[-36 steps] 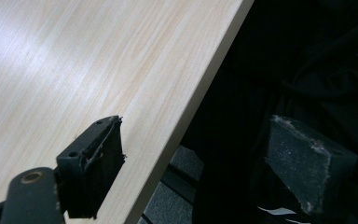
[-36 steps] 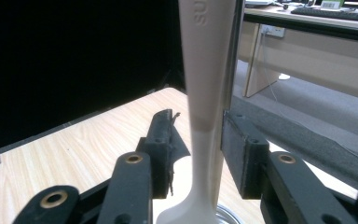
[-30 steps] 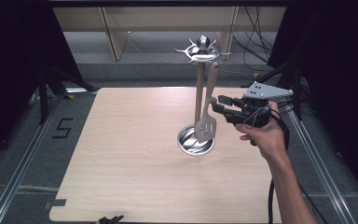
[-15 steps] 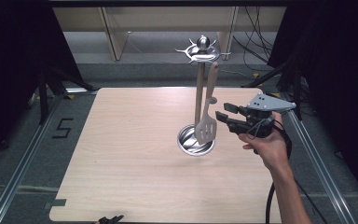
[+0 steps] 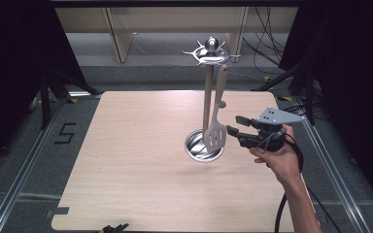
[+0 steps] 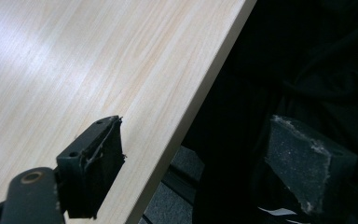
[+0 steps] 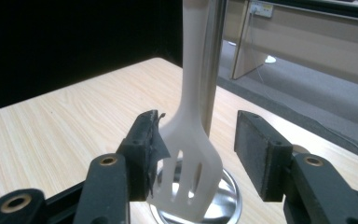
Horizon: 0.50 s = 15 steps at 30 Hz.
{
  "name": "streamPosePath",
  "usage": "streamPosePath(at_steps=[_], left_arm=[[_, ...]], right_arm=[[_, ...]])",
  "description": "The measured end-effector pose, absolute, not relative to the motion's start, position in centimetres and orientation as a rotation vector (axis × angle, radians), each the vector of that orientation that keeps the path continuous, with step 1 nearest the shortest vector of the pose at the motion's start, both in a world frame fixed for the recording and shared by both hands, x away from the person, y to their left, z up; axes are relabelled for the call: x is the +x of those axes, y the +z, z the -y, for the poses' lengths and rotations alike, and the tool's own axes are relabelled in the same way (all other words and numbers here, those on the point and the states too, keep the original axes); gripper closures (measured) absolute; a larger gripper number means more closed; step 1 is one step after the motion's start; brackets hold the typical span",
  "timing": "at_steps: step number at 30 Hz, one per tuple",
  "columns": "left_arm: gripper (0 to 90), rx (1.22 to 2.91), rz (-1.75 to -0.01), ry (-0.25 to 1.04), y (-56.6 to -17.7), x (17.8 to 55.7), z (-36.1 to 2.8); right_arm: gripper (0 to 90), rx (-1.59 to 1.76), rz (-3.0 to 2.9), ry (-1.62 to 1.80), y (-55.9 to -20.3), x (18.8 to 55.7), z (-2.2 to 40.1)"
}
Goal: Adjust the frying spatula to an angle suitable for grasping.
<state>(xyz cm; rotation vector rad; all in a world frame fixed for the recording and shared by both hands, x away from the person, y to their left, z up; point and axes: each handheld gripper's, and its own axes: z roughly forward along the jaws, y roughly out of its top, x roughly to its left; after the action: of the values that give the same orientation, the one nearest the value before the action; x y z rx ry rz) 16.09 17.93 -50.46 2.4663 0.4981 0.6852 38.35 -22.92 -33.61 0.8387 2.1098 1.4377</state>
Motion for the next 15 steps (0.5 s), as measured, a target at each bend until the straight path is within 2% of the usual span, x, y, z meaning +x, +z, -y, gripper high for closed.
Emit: streamPosePath(at_steps=[15], left_arm=[[17.9, 2.459, -0.510, 0.705, -50.5, 16.2, -17.8]], right_arm=[[47.2, 0.873, -2.148, 1.405, -35.4, 38.1, 23.6]])
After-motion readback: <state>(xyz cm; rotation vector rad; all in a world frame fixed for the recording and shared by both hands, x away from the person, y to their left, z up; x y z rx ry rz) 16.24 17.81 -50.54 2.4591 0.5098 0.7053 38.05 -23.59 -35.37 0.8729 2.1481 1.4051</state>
